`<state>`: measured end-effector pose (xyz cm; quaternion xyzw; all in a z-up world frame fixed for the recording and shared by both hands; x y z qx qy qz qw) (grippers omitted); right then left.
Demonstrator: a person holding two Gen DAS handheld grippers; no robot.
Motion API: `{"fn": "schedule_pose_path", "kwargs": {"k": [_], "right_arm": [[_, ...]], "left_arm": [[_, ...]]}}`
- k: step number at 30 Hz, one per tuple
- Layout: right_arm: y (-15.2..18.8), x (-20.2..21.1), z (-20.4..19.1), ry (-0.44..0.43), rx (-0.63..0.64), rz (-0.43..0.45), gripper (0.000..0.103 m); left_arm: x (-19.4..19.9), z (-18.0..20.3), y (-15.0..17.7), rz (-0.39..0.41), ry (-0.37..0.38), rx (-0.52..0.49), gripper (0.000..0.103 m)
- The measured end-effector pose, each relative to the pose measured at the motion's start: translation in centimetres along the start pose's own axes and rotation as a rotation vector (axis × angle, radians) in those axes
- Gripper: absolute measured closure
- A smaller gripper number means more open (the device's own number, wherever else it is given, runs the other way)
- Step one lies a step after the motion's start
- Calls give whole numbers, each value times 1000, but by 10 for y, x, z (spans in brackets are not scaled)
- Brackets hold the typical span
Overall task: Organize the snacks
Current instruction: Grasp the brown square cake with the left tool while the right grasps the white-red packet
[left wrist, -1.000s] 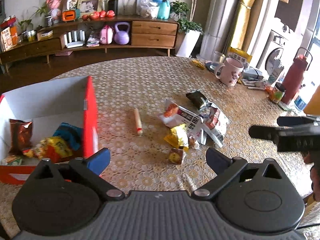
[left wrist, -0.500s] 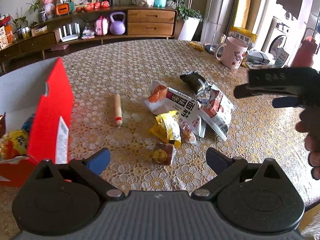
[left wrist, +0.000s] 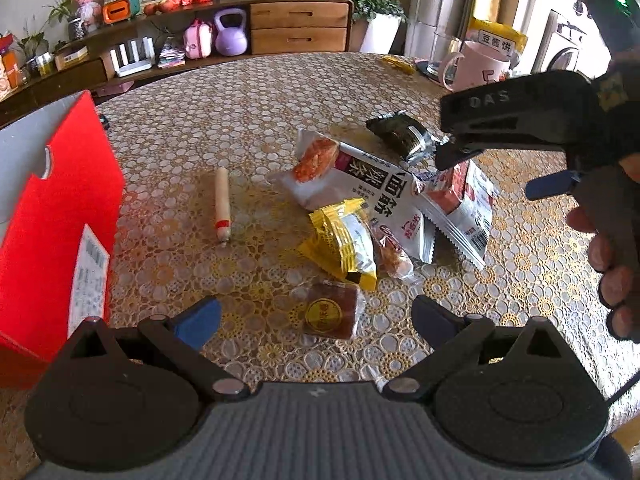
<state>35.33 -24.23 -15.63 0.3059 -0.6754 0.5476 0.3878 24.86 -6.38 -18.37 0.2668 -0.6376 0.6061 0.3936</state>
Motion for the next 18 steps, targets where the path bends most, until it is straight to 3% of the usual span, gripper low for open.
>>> {"fn": "schedule_pose_path", "kwargs": {"k": [3,10,12,16,18], "right_arm": [[1,-7,0,-21,-35,-23,18],[7,-15,-5,-43,-70,-55,27],[8,-16,-5,-42,-75,-59,31],[8,-15,-4,-57,-101,-63,41],[8,-14,-3,-54,-103,-64,43]], "left_arm": [[-3,1,0,-1,9,3,3],[-11,1,1,-26,22,23,38],[-12,3,1,-33,32,26,41],[-13,4,3,-42,43,28,63],[-13,4,3,-43,31,25,67]]}}
Point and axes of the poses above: each gripper's, at about its wrist camera, not at the fingertips, and x roughly against the way its jaws point, z to its right, y to its underside, the point moved 9 cm from there along -x, roughly the way its jaws point, and after that the axes turned 4 degrees about -z, right-handed, at the moved point
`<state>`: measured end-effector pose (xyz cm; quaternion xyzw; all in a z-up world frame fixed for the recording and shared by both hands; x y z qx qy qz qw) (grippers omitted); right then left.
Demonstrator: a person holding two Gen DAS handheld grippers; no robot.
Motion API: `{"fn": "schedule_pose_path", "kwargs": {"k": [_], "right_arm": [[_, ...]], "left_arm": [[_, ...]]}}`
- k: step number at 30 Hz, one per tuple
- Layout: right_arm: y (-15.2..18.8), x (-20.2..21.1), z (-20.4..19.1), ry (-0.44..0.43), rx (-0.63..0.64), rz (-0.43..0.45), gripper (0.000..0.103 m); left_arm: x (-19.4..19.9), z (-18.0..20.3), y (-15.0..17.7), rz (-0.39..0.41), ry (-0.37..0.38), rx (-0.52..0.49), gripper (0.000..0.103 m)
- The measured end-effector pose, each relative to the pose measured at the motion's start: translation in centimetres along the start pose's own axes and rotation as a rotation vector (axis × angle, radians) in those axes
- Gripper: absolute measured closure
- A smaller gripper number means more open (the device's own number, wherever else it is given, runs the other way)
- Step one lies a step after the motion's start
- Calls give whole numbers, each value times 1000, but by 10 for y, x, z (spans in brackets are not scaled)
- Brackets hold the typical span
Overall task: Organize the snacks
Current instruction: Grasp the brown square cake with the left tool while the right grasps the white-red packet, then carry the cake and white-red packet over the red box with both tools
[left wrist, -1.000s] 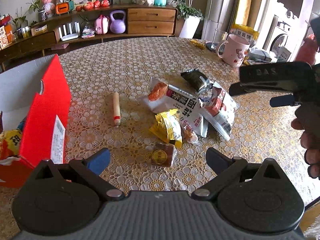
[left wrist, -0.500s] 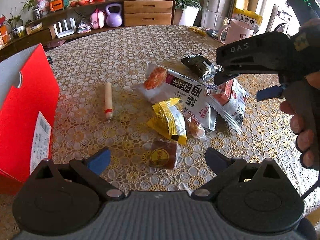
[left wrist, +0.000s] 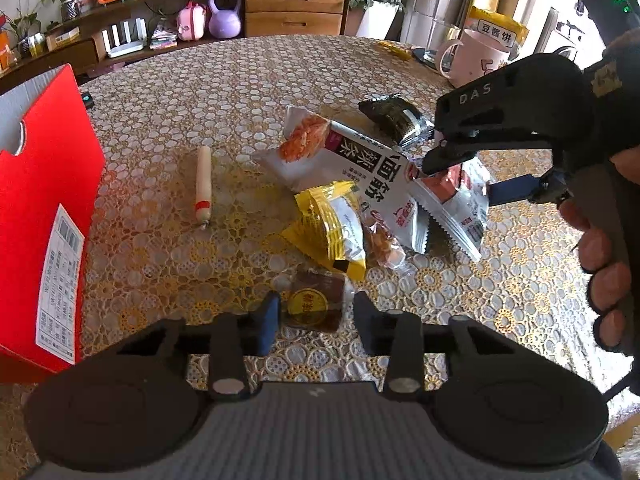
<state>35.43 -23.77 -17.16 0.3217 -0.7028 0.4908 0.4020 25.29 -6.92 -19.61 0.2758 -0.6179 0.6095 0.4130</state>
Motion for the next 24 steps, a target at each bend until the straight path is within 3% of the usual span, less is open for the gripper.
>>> {"fn": "schedule_pose_path", "kwargs": {"k": [10,24], "right_arm": [[7,13,2,7,34,6,49],[38,65,-10,-61,172,9,49]], "left_arm": [[6,-2,3,-17,15,22,71],[34,-4,12,-13,52,52,71]]}}
Point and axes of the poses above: each gripper's, at about its wrist camera, not at the fingertips, and x roughly against the way its jaws point, z to its right, y to its underside, the point moved 9 cm from there along -x, roughly the way its jaws point, and after that the axes turned 4 degrees about -z, right-handed, at the moved point
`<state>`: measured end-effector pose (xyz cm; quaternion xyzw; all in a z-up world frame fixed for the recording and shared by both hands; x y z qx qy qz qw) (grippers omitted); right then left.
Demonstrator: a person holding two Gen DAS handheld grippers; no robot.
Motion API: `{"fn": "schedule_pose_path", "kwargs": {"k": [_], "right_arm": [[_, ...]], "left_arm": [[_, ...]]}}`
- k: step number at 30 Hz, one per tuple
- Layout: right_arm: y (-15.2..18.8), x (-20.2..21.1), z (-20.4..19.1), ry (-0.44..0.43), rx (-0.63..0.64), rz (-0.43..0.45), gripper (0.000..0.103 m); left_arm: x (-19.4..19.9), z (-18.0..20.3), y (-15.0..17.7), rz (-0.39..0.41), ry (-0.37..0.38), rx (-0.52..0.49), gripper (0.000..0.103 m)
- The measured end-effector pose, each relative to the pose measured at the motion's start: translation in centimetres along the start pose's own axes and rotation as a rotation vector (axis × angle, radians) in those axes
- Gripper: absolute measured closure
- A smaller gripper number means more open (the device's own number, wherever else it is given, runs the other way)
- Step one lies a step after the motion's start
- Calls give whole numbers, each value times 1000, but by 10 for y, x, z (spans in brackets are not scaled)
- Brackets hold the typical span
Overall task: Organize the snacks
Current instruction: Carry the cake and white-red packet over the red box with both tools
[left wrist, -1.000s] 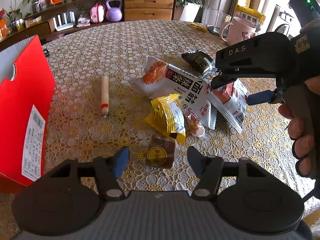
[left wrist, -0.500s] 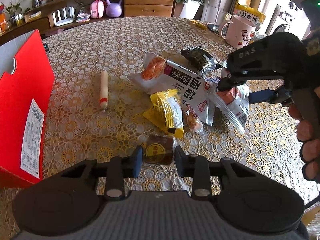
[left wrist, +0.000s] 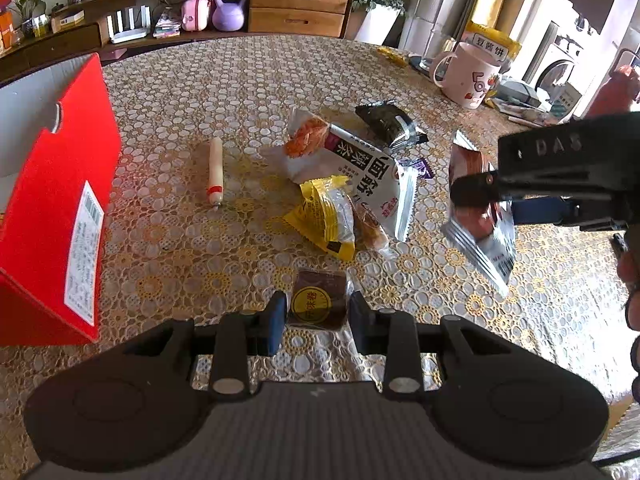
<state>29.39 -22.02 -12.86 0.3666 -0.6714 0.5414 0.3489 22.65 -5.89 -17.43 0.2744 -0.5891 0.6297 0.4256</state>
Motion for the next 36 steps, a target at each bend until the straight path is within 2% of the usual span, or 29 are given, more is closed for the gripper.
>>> {"fn": "schedule_pose_path", "kwargs": {"k": [17,36], "right_arm": [[41,54,-56,-71,216,7,50],[56,104,-147,-148,415,64,50]], "left_arm": [[51,-15,9,-3,-27,4,71],[144,-94,-12,72,-89,88,71]]}}
Point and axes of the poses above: each gripper's, at about its wrist camera, not at the fingertips, and x roughly against the way its jaws point, z to its right, y to its underside, the point moved 9 cm from there along -x, roughly the way its jaws point, and after that the axes turned 4 degrees about -z, right-handed, at the moved point
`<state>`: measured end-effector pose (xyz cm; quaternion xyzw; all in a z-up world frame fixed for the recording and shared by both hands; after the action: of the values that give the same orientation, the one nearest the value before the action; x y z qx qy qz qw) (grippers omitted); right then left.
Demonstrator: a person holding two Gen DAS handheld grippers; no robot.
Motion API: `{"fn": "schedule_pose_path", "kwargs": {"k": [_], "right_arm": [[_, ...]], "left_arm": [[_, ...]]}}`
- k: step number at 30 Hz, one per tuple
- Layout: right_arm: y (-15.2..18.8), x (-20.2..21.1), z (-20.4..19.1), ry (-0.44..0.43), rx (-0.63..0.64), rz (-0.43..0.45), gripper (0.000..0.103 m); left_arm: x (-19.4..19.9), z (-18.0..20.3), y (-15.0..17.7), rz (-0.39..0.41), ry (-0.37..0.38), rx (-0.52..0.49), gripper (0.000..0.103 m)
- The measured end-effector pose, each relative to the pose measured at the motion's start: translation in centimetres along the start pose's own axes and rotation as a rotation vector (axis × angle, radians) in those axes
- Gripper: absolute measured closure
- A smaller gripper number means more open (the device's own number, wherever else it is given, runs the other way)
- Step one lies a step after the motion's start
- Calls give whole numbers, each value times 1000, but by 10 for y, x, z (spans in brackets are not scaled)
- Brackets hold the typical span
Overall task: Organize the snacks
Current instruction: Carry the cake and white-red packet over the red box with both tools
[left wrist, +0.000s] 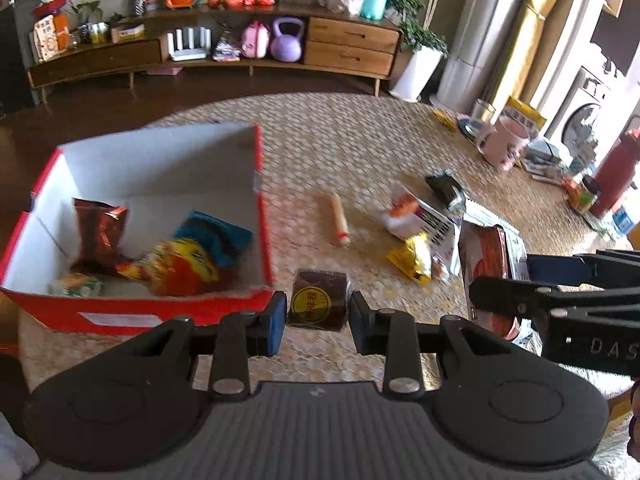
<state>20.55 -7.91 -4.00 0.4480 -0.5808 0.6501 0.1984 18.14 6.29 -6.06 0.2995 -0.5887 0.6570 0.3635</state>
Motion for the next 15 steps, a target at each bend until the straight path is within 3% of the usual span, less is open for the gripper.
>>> {"fn": "schedule_pose_path", "kwargs": {"k": [15], "right_arm": [[-38,-22,-91,-54,158,23,50]], "left_arm": [[31,-93,-22,44,-81,94,71]]}}
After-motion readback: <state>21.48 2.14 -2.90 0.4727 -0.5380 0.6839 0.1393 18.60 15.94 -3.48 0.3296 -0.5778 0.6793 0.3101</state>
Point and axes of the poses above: each gripper's, at about its wrist camera, not at the fingertips, and x roughly against the way its jaws point, z to its right, y to its underside, the point moved 9 cm from there along -x, roughly the way its jaws point, and after that the axes turned 4 degrees about -z, right-handed, at the moved point
